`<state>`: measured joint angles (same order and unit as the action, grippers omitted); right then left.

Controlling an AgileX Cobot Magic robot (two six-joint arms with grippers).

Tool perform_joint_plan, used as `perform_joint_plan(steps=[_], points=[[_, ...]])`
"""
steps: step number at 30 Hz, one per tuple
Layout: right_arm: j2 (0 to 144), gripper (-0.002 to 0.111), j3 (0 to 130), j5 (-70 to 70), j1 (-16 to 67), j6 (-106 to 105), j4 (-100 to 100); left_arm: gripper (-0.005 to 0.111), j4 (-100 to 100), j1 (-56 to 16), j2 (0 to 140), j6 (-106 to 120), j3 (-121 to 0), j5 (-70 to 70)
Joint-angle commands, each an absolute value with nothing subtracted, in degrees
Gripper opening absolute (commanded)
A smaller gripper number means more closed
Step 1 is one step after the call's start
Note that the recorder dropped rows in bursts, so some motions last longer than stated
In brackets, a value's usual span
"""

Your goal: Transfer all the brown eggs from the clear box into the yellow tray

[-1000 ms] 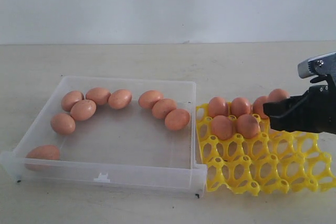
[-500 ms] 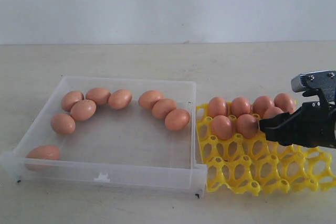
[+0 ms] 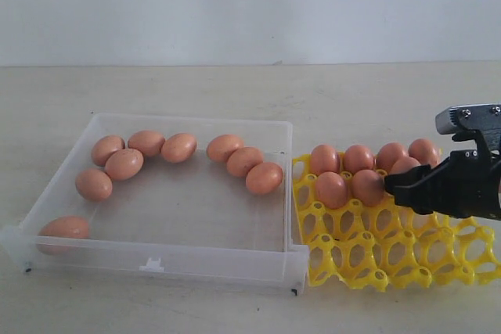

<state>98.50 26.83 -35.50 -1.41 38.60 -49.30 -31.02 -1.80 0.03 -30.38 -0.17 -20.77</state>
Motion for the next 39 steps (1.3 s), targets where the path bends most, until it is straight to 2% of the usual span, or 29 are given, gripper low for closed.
perform_joint_plan(steps=[1,3,5,15,24,26,28,29,30,31,32,33,35,39], points=[[98.5,0.046,26.8,-36.8,-1.7,39.5,-49.1,-0.004,-31.3,-1.8,0.0,-30.4,0.0,-20.6],[98.5,0.054,26.8,-36.8,-1.7,39.5,-48.5,-0.004,-31.3,-1.8,0.0,-30.4,0.0,-20.6],[98.5,0.057,26.8,-36.8,-1.7,39.5,-48.3,-0.004,-31.3,-1.8,0.0,-30.4,0.0,-20.6],[97.3,0.057,26.8,-36.6,-1.7,40.7,-48.4,-0.004,-31.3,-1.8,0.0,-30.4,0.0,-20.6],[84.1,0.057,29.3,-39.1,-1.7,42.4,-48.2,-0.004,-31.3,-1.8,0.0,-30.4,0.0,-20.6],[80.4,0.056,32.8,-48.4,0.1,43.8,-48.2,-0.004,-31.3,-1.8,0.0,-30.4,0.0,-20.6],[79.8,0.043,39.6,-52.8,5.8,44.0,-48.2,-0.004,-31.3,-1.8,0.0,-30.4,0.0,-20.6],[80.7,0.027,46.0,-48.3,12.0,42.3,-48.8,-0.004,-31.3,-1.8,0.0,-30.4,0.0,-20.6],[81.3,0.02,48.5,-44.9,14.8,41.1,-48.9,-0.004,-31.3,-1.8,0.0,-30.4,0.0,-20.6],[83.6,0.005,54.8,-33.8,21.8,36.7,-49.3,-0.004,-31.3,-1.8,0.0,-30.4,0.0,-20.6],[85.3,-0.001,57.8,-27.9,25.2,34.2,-49.3,-0.004,-31.3,-1.8,0.0,-30.4,0.0,-20.6],[89.5,0.0,63.4,-16.4,31.2,30.2,-50.1,-0.004,-31.3,-1.8,0.0,-30.4,0.0,-20.6],[96.4,0.0,69.9,0.0,37.6,23.9,-52.4,-0.004,-31.3,-1.8,0.0,-30.4,0.0,-20.6],[110.5,0.0,82.4,39.8,44.2,12.6,-47.9,-0.004,-31.3,-1.8,0.0,-30.4,0.0,-20.6]])
